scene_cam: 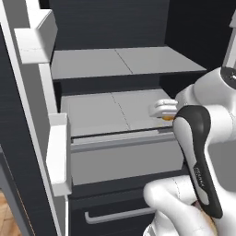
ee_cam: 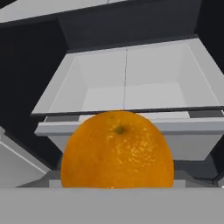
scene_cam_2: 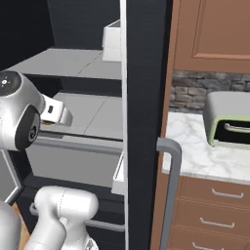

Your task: Open the fridge, remove the orange, potato, and steak, and place them on any counter.

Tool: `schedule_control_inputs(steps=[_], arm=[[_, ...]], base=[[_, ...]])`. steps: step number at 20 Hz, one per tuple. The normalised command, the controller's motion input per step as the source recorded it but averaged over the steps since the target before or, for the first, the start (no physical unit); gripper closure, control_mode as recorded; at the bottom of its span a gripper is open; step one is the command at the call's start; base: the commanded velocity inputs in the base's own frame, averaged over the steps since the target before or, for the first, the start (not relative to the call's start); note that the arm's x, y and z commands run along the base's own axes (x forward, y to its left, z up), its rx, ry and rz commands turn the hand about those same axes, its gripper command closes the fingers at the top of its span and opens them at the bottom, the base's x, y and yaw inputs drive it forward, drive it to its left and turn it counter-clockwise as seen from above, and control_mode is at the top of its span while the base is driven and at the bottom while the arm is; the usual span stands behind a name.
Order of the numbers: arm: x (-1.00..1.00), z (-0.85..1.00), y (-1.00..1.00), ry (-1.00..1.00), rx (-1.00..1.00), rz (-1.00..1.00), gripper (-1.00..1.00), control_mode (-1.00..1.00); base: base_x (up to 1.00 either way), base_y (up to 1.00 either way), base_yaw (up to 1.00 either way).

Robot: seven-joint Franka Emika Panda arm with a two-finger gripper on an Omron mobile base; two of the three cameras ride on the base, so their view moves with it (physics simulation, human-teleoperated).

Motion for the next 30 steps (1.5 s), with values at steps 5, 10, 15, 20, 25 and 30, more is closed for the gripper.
schedule_control_inputs(steps=[5,10,15,20,25,30], arm=[[0.0,0.0,0.0,0.0,0.0,0.0,1.0,1.0],[0.0,0.0,0.0,0.0,0.0,0.0,1.0,1.0],[0.0,0.0,0.0,0.0,0.0,0.0,1.0,1.0],[0.0,0.0,0.0,0.0,0.0,0.0,1.0,1.0],[0.0,0.0,0.0,0.0,0.0,0.0,1.0,1.0],[0.0,0.0,0.0,0.0,0.0,0.0,1.0,1.0]], base=[[-0.59,0.24,0.62],[-0.28,0.15,1.0],[-0.21,0.2,0.99],[-0.52,0.61,0.89],[-0.28,0.84,0.79],[-0.01,0.7,0.54]])
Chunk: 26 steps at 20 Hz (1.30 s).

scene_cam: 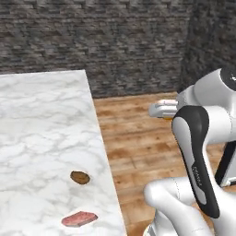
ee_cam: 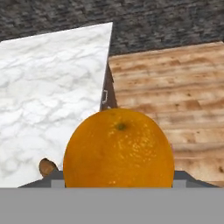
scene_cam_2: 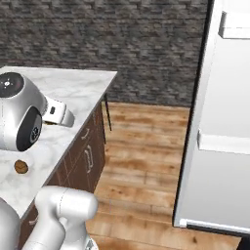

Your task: Open the fridge, remove the orange, potato, and steak, and place them on any counter.

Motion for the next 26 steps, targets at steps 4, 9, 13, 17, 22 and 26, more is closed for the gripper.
schedule_control_inputs(steps=[4,9,13,17,22,26], arm=[[0.0,0.0,0.0,0.0,0.0,0.0,1.0,1.0],[0.0,0.0,0.0,0.0,0.0,0.0,1.0,1.0],[0.0,0.0,0.0,0.0,0.0,0.0,1.0,1.0],[0.0,0.0,0.0,0.0,0.0,0.0,1.0,1.0],[0.0,0.0,0.0,0.0,0.0,0.0,1.0,1.0],[0.0,0.0,0.0,0.0,0.0,0.0,1.0,1.0]], base=[[0.0,0.3,0.45],[-0.1,0.0,0.56],[-0.13,0.32,0.5],[0.0,0.51,0.41],[0.0,0.64,0.26],[0.0,0.58,0.18]])
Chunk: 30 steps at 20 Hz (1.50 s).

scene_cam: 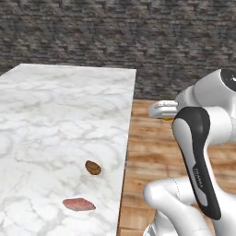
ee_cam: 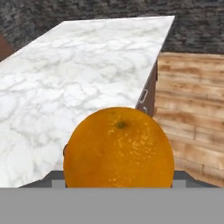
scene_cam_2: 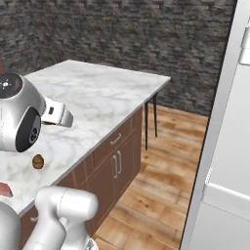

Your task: Open the fridge, remove the orange, potato, and steak, and place them on any counter.

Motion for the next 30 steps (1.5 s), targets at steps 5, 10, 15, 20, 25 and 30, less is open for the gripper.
schedule_control_inputs(steps=[5,10,15,20,25,30], arm=[[0.05,-0.14,0.31,0.14,-0.03,0.12,1.0,-1.0],[0.23,-0.41,0.99,0.43,-0.09,0.37,1.0,-1.0],[0.1,-0.44,1.0,0.43,-0.1,0.36,1.0,-1.0],[0.0,-0.68,1.0,0.28,-0.15,0.3,1.0,-1.0],[0.1,-0.89,0.89,0.03,-0.25,0.21,1.0,-1.0],[0.43,-0.72,0.47,0.12,-0.07,0.18,1.0,-1.0]], base=[[0.02,0.37,0.13],[0.0,0.0,0.0],[0.0,0.0,0.0],[0.0,0.0,0.0],[0.0,0.0,0.0],[0.0,0.0,0.0]])
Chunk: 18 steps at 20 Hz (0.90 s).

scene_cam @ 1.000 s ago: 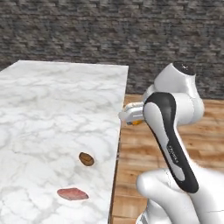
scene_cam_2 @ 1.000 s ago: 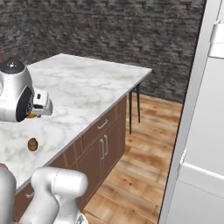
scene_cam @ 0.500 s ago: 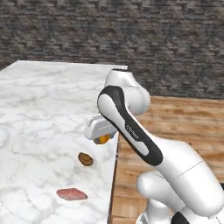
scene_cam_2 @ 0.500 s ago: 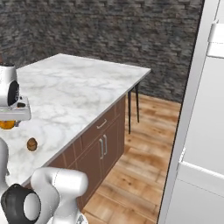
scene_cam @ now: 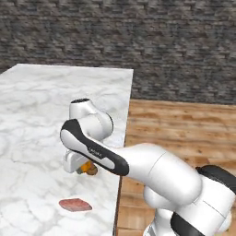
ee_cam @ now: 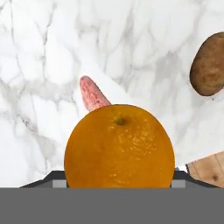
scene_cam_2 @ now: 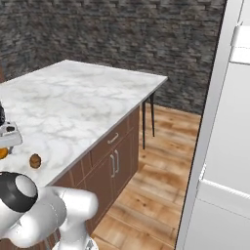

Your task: Open the fridge, remove the orange, potato, and steak, and place them on any counter.

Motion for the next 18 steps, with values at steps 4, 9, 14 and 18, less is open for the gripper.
schedule_control_inputs(steps=[4,9,14,18], arm=[[0.56,-0.69,0.31,0.21,0.0,0.24,1.0,-1.0],[0.41,-0.75,0.36,0.1,-0.07,0.25,1.0,-1.0],[0.37,-0.59,0.27,0.14,-0.05,0.24,1.0,-1.0],[0.37,-0.43,0.23,0.14,0.0,0.21,1.0,-1.0]], base=[[0.0,0.0,0.0],[0.0,0.0,0.0],[0.0,0.0,0.0],[0.0,0.0,0.0]])
